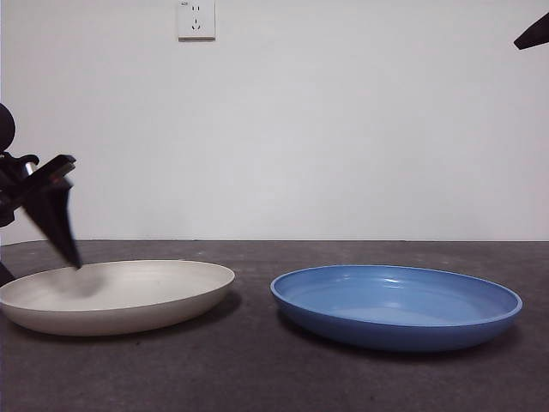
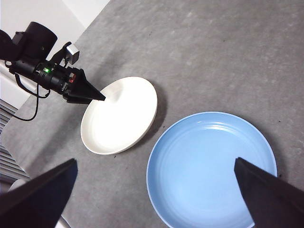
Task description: Pick up the white plate, put it on the blue plate, put it on desk
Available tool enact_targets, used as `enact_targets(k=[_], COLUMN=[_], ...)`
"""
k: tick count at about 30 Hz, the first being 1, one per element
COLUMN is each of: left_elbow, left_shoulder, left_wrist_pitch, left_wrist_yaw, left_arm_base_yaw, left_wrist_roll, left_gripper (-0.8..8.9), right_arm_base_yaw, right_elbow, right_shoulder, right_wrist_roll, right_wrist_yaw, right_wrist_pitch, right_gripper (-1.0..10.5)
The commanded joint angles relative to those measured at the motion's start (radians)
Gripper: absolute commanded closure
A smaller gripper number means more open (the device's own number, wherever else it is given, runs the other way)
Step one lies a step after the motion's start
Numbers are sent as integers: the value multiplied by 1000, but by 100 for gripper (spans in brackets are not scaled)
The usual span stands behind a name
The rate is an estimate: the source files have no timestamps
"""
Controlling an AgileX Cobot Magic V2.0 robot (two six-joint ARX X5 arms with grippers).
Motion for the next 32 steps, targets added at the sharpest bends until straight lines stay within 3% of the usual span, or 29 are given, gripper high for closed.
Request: enact_targets(k=[1,5,12,19,32], left_elbow=[17,17,30,127,352], left_shoulder=[24,24,24,20,20], left_wrist_pitch=[2,13,22,-86,-261], left_wrist_yaw=[-32,-34,-34,-34,-113], left_arm_base_yaw=[0,0,0,-25,-319], left_wrist_roll=[-2,3,3,-3,-19], left_gripper=[694,806,806,805,804], right_arm_base_yaw=[4,4,3,0,-3], right_elbow=[19,19,20,61,85], right_shoulder=[8,8,8,-22,-207], right_wrist_roll=[-12,-12,-11,-17,-31], right_wrist_yaw=[-1,-1,8,96,243], right_wrist_pitch=[6,6,5,-94,-239], right_gripper=[327,327,328,328,328])
